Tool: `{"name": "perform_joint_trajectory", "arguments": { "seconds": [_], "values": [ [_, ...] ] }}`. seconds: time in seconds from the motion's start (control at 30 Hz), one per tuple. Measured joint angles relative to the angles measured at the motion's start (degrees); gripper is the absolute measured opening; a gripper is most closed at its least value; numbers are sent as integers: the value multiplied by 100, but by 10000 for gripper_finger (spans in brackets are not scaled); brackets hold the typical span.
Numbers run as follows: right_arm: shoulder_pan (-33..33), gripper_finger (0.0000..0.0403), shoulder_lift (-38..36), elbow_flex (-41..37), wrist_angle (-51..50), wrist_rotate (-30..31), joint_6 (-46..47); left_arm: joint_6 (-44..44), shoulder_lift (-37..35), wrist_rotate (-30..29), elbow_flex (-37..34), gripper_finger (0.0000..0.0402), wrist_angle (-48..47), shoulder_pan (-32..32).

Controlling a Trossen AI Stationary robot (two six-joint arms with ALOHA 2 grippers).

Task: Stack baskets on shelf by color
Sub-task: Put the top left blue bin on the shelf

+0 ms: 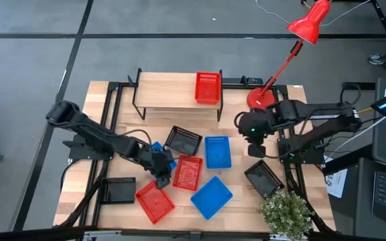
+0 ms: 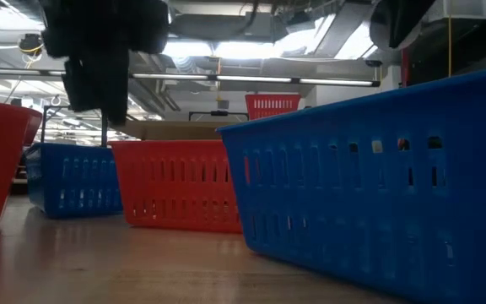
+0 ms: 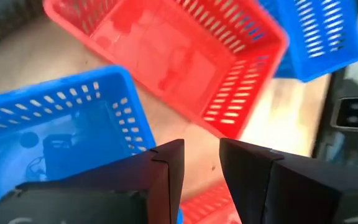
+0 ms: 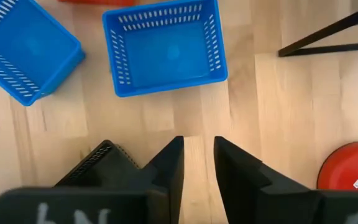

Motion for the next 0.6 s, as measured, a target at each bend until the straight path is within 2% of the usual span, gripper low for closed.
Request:
{"name": "perform_joint_trajectory", "arguments": {
  "seconds": [0.27, 0.5, 0.6],
  "values": [
    [0, 87, -263, 0, -90, 1, -32, -408, 464, -468, 57, 94, -222, -28],
    [0, 87, -274, 0, -111, 1, -195, -426, 398, -761, 271, 94, -368, -42],
    [0, 87, -273, 0, -114, 1, -193, -550, 398, -952, 699, 94, -1229, -104]
  ]
}}
